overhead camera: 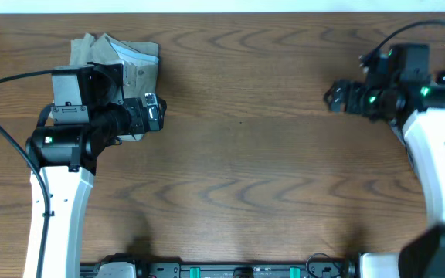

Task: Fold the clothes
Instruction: 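Reach the right gripper to the grey shorts at the right edge and grasp them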

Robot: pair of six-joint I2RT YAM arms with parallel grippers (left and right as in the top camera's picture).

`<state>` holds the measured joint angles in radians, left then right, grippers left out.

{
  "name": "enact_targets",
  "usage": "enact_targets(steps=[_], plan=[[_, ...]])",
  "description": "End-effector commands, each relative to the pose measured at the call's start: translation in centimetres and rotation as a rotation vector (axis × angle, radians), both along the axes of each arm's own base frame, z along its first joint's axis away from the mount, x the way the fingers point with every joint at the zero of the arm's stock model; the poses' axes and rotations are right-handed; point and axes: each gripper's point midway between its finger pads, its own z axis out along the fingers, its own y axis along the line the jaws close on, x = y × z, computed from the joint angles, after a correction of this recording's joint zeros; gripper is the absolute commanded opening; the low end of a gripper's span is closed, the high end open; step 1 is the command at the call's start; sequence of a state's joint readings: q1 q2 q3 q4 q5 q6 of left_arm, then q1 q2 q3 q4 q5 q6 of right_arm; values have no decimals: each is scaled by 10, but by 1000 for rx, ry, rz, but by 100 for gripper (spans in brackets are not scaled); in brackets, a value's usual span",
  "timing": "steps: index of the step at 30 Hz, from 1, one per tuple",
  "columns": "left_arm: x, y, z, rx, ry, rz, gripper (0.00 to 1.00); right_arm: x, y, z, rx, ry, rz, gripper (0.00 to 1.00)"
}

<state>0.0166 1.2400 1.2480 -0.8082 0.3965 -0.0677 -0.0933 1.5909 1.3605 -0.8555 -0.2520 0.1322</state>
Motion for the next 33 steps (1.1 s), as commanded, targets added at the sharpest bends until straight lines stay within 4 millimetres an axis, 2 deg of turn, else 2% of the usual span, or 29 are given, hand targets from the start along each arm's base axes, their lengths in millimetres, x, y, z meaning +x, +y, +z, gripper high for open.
enact_targets(steps=[1,3,6,8,11,16,22,23,24,26,29,31,33], plan=[[0,-6,10,-31,-13,-13,98,24,-60,3,-96,-11,-127,99],[-1,-6,9,-31,-8,-13,98,33,-94,0,-147,0,-228,99],[-4,-6,7,-31,5,-13,98,41,-133,-5,-195,3,-322,99],[-3,-6,7,-31,5,-13,98,49,-146,-11,-194,-20,-307,99],[-3,-6,6,-31,5,-13,98,48,-163,-30,-224,17,-294,96],[-3,-6,6,-31,6,-13,98,49,-178,-73,-262,102,-287,93],[-2,-6,6,-31,5,-13,98,52,-177,-117,-298,175,-198,86],[-2,-6,6,-31,5,-13,98,51,-179,-120,-316,188,-203,81],[-2,-6,6,-31,5,-13,98,50,-182,-122,-335,198,-209,71],[-2,-6,6,-31,5,-13,98,48,-185,-119,-359,202,-221,34],[-3,-6,6,-31,6,-13,98,51,-184,-97,-340,164,-271,4],[-3,-6,6,-32,5,-13,98,58,-173,-69,-281,89,-261,1],[-3,-6,6,-31,6,-13,98,65,-152,-28,-190,-26,-213,1]])
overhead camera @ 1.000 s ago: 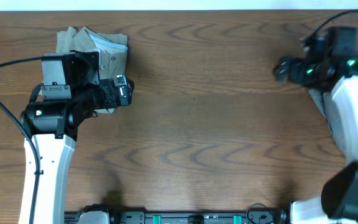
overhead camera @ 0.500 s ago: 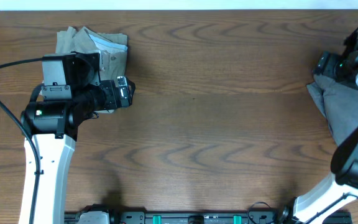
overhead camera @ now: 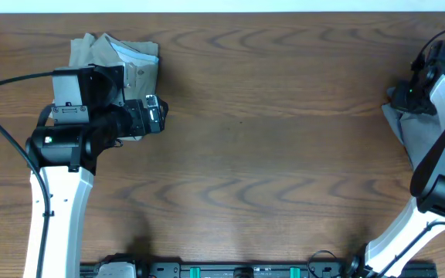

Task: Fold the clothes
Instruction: 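Reach the right gripper to the grey shorts at the right edge and grasp them, then drag the grey shorts with the right gripper toward the table center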

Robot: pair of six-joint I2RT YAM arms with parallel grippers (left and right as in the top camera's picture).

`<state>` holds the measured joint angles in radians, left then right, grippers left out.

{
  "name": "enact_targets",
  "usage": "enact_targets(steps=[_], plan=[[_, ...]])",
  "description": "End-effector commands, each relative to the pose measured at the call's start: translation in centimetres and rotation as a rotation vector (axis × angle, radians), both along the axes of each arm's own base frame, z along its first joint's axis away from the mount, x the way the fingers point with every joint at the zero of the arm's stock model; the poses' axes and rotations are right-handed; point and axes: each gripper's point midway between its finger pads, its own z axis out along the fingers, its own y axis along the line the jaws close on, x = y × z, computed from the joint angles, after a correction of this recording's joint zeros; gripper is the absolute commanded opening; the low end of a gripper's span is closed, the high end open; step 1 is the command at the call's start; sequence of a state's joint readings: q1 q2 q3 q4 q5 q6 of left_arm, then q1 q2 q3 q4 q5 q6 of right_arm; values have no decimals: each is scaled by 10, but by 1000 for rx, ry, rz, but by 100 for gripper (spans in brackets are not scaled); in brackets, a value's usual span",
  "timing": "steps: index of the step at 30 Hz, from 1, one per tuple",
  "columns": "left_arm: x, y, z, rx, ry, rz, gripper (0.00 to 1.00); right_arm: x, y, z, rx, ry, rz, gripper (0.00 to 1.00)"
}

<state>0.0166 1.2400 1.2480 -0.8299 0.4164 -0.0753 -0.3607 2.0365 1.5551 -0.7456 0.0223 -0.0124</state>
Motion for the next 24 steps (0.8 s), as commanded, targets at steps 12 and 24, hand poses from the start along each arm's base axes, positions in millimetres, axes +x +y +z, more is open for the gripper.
enact_targets(steps=[12,24], plan=[[2,-2,11,8,-41,-26,98,4,171,245,168,-591,436,1],[-10,2,35,33,-121,-11,98,3,336,232,267,-598,795,1]])
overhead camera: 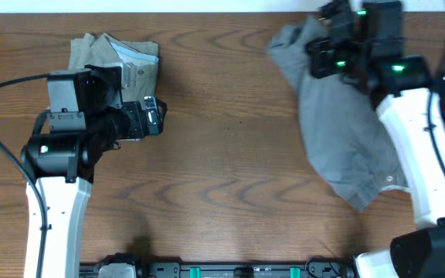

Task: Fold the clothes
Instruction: 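Drag the grey shorts with the right gripper toward the table center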

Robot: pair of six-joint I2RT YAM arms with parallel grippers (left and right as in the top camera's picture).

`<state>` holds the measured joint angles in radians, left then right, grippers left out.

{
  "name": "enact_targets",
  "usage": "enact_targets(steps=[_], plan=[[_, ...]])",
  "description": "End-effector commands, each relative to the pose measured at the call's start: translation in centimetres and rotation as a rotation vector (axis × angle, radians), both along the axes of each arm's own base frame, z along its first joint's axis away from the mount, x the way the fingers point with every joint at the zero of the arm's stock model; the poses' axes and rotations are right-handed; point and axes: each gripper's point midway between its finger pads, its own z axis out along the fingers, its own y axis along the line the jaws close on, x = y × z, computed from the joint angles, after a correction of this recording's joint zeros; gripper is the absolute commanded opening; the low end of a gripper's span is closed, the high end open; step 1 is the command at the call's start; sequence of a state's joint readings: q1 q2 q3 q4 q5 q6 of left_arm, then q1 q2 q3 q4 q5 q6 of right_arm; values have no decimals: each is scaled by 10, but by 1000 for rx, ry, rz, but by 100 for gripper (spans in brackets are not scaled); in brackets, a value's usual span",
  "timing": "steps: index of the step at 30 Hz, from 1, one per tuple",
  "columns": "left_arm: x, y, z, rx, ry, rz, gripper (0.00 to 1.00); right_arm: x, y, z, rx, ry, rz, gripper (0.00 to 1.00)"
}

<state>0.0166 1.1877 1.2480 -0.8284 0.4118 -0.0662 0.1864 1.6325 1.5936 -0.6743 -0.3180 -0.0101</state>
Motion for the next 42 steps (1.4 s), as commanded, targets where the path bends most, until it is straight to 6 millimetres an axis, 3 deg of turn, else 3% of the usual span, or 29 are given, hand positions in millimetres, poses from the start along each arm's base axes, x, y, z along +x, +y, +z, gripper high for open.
enact_targets(steps=[1,3,4,5,6,8,10,14,19,23,25,29,31,33,37,39,42], plan=[[-5,1,21,23,-73,-7,98,-6,35,21,21,-80,76,1],[-7,1,25,23,-84,-7,98,0,45,27,15,-124,80,1],[-7,1,25,23,-86,-7,98,4,52,29,19,-147,89,7],[-7,1,26,23,-88,-7,98,8,57,29,22,-166,93,38],[-8,1,26,23,-87,-7,98,13,59,28,19,-179,89,62],[-8,1,25,22,-82,-7,98,26,51,20,-18,-186,36,69],[-11,1,22,22,-67,-7,98,35,30,4,-57,-143,-60,80],[-16,1,17,22,-35,-7,98,33,-22,-22,-105,-18,-184,82],[-16,1,16,21,-33,-7,98,19,-108,-50,-99,166,-393,84],[-15,1,14,21,-26,-7,98,8,-176,-68,-67,268,-571,79],[-14,1,12,21,-19,-8,98,1,-204,-85,-67,330,-632,77],[-13,-1,10,11,-6,-15,98,-30,-235,-130,-72,542,-703,76],[-13,-5,9,-8,-1,-31,98,-49,-235,-153,-56,667,-690,75],[-12,-6,7,-13,8,-34,98,-62,-220,-170,-25,757,-589,72],[-9,-6,2,-13,24,-34,98,-81,-158,-193,107,854,-311,63],[-7,-6,0,-14,31,-34,98,-90,-140,-208,75,880,-266,63],[-5,-6,-4,-14,43,-33,98,-104,-111,-236,1,910,-214,47]])
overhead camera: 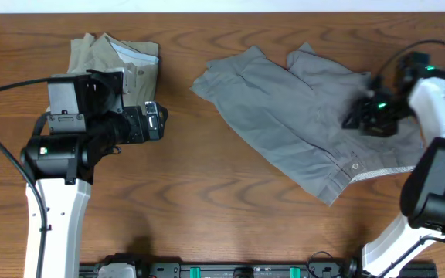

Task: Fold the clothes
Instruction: 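Drag the grey shorts with the right gripper toward the table center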

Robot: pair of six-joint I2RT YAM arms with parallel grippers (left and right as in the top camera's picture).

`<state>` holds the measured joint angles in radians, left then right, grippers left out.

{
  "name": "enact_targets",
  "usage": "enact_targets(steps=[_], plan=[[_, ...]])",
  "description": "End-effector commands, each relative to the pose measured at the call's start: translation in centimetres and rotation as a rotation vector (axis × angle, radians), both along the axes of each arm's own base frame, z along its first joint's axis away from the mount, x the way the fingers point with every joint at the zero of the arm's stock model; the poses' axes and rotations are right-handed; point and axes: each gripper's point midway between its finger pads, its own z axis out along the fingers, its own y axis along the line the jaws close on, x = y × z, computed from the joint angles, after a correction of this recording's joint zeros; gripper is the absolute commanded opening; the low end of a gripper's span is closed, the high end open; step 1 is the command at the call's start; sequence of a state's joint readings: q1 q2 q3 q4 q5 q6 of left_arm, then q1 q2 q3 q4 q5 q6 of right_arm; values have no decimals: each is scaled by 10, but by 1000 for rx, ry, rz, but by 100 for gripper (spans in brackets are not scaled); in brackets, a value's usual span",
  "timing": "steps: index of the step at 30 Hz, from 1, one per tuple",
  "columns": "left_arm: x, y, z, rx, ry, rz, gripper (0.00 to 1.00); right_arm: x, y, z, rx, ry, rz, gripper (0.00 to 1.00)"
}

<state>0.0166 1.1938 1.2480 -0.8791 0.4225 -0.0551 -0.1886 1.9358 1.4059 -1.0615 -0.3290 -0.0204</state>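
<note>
A pair of grey shorts (284, 116) lies spread out on the right half of the table. Its legs point to the back left, and its waistband and button (355, 166) are at the front right. My right gripper (351, 121) hovers low over the right part of the shorts, pointing left; its jaws are too dark to read. My left gripper (158, 122) stands open over bare wood, well to the left of the shorts, with nothing in it.
A folded tan garment (122, 55) lies at the back left, partly under my left arm. Something white shows at the right edge. Bare wooden table (230, 224) runs along the front.
The grey shorts hung bunched from my right gripper at the back of the table; now they lie spread flat. My right gripper has moved right and forward. The left arm has barely shifted.
The table held only the folded tan garment, with my right gripper at the far right. Then that gripper was at the right edge on grey cloth. Then it held the shorts up at the back centre, and now they lie spread on the table.
</note>
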Motion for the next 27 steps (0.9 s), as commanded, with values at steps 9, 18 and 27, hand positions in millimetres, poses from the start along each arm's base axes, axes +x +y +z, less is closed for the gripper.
enact_targets(steps=[9,18,27], plan=[[4,-4,4,-12,-7,-18,98,-60,89,-83,-96,92,206,11],[3,-4,4,-12,-5,-19,98,-104,219,-65,92,-79,958,11],[-5,-4,-3,-18,45,-12,98,-40,286,-2,-138,-352,990,11]])
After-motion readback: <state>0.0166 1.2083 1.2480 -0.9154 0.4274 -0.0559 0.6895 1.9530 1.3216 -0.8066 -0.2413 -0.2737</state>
